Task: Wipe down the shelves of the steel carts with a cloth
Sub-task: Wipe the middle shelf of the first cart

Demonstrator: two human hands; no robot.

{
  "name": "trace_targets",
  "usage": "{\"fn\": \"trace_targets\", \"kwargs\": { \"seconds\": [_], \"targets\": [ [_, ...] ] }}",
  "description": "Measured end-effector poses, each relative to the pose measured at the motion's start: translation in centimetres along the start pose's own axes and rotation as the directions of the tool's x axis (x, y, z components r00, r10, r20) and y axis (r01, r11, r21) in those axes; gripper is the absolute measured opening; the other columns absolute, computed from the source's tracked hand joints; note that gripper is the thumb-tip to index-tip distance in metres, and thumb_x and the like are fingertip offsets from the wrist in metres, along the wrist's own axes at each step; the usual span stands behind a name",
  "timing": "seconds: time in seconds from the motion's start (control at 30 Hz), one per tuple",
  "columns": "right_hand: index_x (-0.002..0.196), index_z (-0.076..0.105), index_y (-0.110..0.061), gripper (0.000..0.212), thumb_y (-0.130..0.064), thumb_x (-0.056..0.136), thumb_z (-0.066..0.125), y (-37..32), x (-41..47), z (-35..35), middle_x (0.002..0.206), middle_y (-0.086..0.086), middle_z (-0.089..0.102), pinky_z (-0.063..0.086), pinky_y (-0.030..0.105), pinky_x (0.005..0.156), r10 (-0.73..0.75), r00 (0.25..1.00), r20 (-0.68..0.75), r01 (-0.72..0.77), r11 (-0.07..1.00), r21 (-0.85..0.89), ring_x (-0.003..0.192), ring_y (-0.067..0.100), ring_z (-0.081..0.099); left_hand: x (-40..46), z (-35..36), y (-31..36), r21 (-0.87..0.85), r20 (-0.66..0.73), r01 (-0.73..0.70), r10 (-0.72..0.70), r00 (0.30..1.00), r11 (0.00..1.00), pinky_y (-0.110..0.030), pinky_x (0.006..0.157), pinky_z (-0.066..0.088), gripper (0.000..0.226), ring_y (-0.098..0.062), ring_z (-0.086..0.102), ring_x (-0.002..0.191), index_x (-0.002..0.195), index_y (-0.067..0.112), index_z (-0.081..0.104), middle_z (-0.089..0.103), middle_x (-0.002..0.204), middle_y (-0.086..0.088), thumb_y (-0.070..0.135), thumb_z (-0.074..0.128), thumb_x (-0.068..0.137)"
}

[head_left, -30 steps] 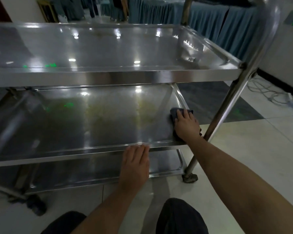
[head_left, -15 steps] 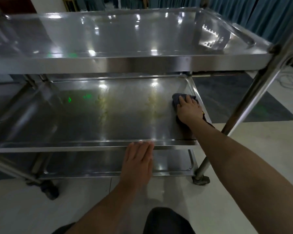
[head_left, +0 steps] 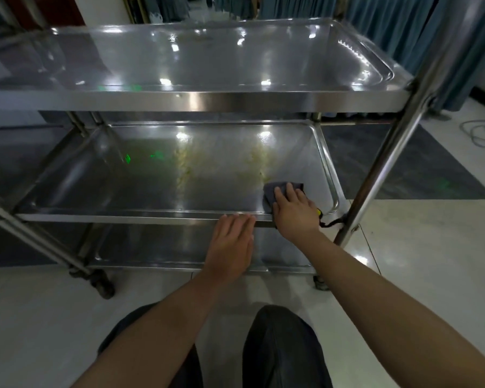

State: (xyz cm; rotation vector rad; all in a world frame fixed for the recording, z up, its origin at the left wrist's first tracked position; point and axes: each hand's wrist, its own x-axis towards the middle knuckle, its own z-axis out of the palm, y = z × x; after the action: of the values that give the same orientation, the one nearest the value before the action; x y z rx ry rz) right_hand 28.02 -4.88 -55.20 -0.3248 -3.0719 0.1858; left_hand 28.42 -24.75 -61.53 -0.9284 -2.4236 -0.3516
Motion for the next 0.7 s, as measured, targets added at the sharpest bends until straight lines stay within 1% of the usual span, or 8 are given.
{"fn": "trace_targets", "kwargs": {
  "seconds": [0.1, 0.3, 0.37, 0.47, 0.53, 0.63, 0.7],
  "targets": [
    [0.158, 0.021, -0.026, 0.052, -0.039, 0.108, 0.023, -0.2, 0.7, -0.3, 0.167, 0.008, 0.016, 0.026, 0.048, 0.116, 0.004, 0.999, 0.038, -0.005, 0.999, 0.035, 0.151, 0.031, 0.018, 0.1, 0.0, 0.2, -0.012, -0.009, 0.01, -0.01, 1.0, 1.0, -0.054, 0.111, 0.038, 0.043, -0.037, 0.055, 0.125, 0.142, 0.006, 0.057, 0.06, 0.138, -0.014, 0.02, 0.049, 0.103],
    [0.158, 0.018, -0.028, 0.052, -0.038, 0.107, 0.023, 1.8, 4.1, -0.7, 0.167, 0.006, 0.012, 0.023, 0.048, 0.118, 0.069, 0.997, 0.044, -0.073, 0.994, 0.088, 0.152, 0.031, 0.014, 0.0, -0.2, -1.0, -0.043, 0.02, 0.003, -0.002, 1.0, 0.999, -0.052, 0.113, 0.037, 0.044, -0.036, 0.05, 0.129, 0.145, 0.004, 0.053, 0.055, 0.143, -0.015, 0.02, 0.044, 0.105],
    [0.158, 0.018, -0.027, 0.053, -0.039, 0.107, 0.023, 2.6, 5.5, -0.5, 0.167, 0.007, 0.013, 0.023, 0.049, 0.118, 0.062, 0.997, 0.034, -0.065, 0.995, 0.081, 0.152, 0.032, 0.015, -0.2, -0.5, -1.4, -0.032, 0.032, 0.067, -0.066, 0.997, 0.997, -0.051, 0.113, 0.036, 0.043, -0.036, 0.049, 0.13, 0.143, 0.005, 0.054, 0.053, 0.143, -0.015, 0.021, 0.041, 0.106],
    [0.158, 0.02, -0.026, 0.053, -0.038, 0.107, 0.024, 3.1, 8.0, -0.3, 0.167, 0.009, 0.015, 0.023, 0.052, 0.118, 0.058, 0.998, 0.014, -0.059, 0.995, 0.085, 0.151, 0.035, 0.016, -0.3, 0.0, -1.3, -0.046, 0.032, 0.157, -0.156, 0.987, 0.986, -0.049, 0.113, 0.038, 0.044, -0.037, 0.049, 0.128, 0.143, 0.008, 0.054, 0.052, 0.141, -0.012, 0.024, 0.038, 0.105],
    [0.158, 0.019, -0.026, 0.053, -0.037, 0.107, 0.024, 3.1, 10.3, -0.3, 0.166, 0.008, 0.014, 0.023, 0.053, 0.118, 0.072, 0.997, 0.003, -0.072, 0.993, 0.091, 0.151, 0.035, 0.015, -0.7, 0.9, -1.0, -0.049, -0.001, 0.157, -0.158, 0.988, 0.986, -0.052, 0.114, 0.038, 0.044, -0.039, 0.05, 0.128, 0.143, 0.006, 0.054, 0.054, 0.14, -0.015, 0.022, 0.041, 0.105],
    [0.159, 0.016, -0.028, 0.054, -0.038, 0.106, 0.024, 2.6, 13.7, -0.8, 0.167, 0.007, 0.01, 0.019, 0.052, 0.119, 0.118, 0.992, 0.038, -0.122, 0.985, 0.12, 0.151, 0.034, 0.013, -1.0, 1.9, -1.1, -0.037, -0.094, 0.106, -0.109, 0.99, 0.994, -0.057, 0.114, 0.037, 0.043, -0.041, 0.049, 0.129, 0.14, -0.001, 0.057, 0.057, 0.138, -0.02, 0.017, 0.046, 0.103],
    [0.159, 0.016, -0.028, 0.055, -0.038, 0.105, 0.024, 2.0, 15.0, -0.5, 0.167, 0.007, 0.009, 0.017, 0.052, 0.118, 0.123, 0.991, 0.044, -0.127, 0.984, 0.124, 0.151, 0.034, 0.012, -1.3, 2.1, -1.3, -0.022, -0.103, 0.093, -0.094, 0.99, 0.995, -0.058, 0.114, 0.037, 0.044, -0.041, 0.048, 0.13, 0.142, -0.001, 0.056, 0.056, 0.14, -0.021, 0.017, 0.045, 0.104]
  ]
}}
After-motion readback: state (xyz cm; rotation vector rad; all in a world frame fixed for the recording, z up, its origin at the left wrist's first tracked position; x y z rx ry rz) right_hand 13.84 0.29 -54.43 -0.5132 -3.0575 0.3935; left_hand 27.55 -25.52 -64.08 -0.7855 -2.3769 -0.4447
